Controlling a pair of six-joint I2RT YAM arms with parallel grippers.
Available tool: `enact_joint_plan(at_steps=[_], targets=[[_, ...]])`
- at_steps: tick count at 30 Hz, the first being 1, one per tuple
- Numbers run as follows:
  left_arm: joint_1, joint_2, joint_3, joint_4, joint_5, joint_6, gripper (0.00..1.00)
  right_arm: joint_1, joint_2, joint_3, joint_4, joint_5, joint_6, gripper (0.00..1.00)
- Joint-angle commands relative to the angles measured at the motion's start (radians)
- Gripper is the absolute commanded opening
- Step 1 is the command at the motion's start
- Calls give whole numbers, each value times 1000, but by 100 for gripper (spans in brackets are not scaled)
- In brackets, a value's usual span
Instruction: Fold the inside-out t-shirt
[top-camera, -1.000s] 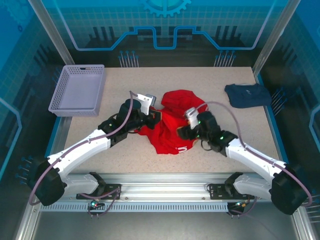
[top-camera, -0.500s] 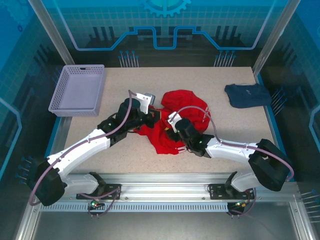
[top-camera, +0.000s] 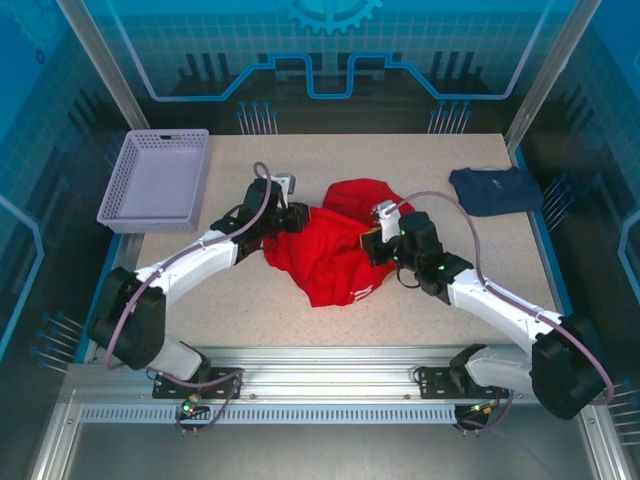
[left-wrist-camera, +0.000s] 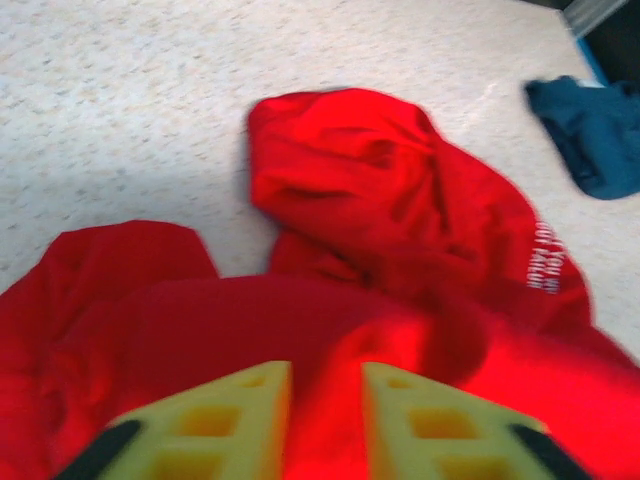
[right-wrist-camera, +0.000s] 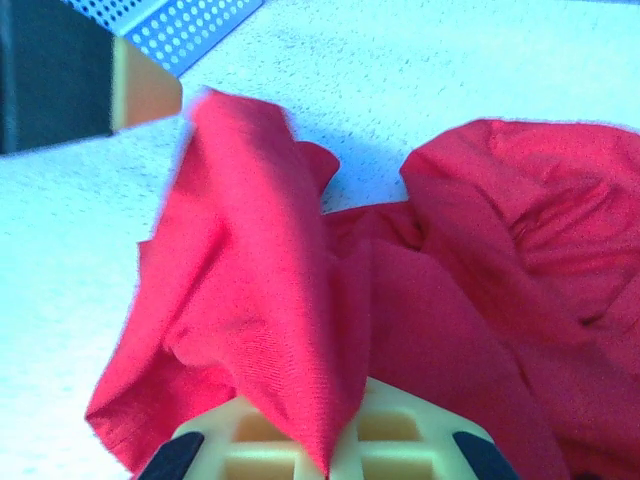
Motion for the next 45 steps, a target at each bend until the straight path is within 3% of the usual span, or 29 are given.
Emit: enact_joint_plan(at_steps=[1,6,9,15,20,21,25,30,34,37,45], targets=[[-34,-73,-43,57,1,14,41,-50,7,47,-66,-200,142,0],[-190,-191,-189,110,5,97,49,-128,74,67,-49,-291,240,0],[-258,-181,-235,122,21,133,52,-154,103,80,-43,-329,258,0],[-271,-16,-142,86,-61,237,57,-166,124,99,-55,-344,251,0],[-272,139,-16,73,-59,309,58,-175,114,92,-66,-340,244,0],[-271,166,9,63,-73,315,55,-177,108,89,-70,-337,241,0],[-272,175,45,43,-106,315,29,-180,77,88,-141,-266,178,0],[-266,44,3,46,38,282,1,-175,19,85,-227,-127,74,0],[-239,-68,-8,10,337,236,0,-158,-17,103,-287,1,29,2],[-203,-120,-17,3,497,187,1,-145,-25,134,-328,81,8,7],[-125,-149,-27,44,522,39,0,-114,-56,189,-459,162,-65,33]])
